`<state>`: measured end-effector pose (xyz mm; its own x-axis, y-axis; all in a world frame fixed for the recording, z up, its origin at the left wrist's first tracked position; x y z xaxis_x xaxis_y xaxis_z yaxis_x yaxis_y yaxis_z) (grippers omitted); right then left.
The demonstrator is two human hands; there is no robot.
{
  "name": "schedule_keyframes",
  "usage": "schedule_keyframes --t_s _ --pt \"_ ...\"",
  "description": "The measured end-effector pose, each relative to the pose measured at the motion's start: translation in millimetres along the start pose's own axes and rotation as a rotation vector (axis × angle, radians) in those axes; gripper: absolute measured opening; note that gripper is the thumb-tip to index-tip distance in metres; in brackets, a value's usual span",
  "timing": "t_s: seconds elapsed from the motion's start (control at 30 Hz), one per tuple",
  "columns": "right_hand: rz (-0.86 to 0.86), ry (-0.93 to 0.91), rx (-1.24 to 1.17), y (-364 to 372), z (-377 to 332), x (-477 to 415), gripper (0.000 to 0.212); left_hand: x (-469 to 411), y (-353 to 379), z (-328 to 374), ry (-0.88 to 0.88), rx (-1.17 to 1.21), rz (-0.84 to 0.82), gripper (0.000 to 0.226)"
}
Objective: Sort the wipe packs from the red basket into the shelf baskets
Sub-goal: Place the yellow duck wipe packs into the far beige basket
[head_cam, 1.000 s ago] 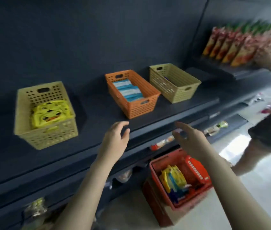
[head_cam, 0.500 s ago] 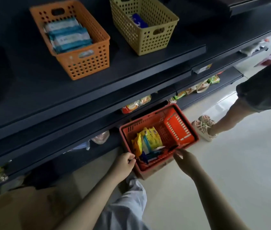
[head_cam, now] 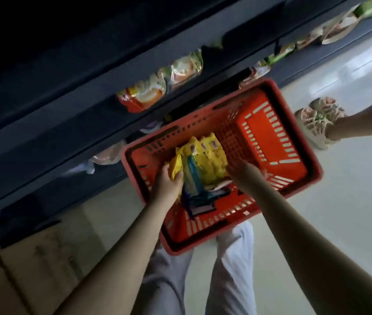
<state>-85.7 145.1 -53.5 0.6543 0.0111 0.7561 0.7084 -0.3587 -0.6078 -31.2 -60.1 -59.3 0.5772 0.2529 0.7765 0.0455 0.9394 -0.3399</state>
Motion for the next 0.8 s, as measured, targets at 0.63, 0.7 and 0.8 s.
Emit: schedule_keyframes --t_s 0.63,0.7,0.8 --pt "-0.104 0.030 -0.479 55.5 36.7 -121.9 0.054 -65.0 54.8 -51.9 -0.225 0.265 0.151 0.046" --pt "-0.119 0.062 -0.518 61.0 37.6 -124.7 0.056 -66.0 56.0 -54.3 -0.242 0.311 0.143 0.038" --pt "-0.154 0.125 -0.636 62.4 42.0 -129.3 0.059 -66.9 55.2 -56.5 -0.269 0.356 0.169 0.055"
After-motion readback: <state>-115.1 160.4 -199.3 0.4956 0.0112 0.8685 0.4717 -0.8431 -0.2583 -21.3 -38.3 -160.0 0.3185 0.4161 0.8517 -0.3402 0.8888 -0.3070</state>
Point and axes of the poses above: each hand's wrist, its own x-axis away from the middle knuckle, its own y-axis out of the palm, z = x × y, the point moved 3 cm from there along -x, towards the middle knuckle, and after that the axes turned 10 degrees about x, right-handed, at the moved point
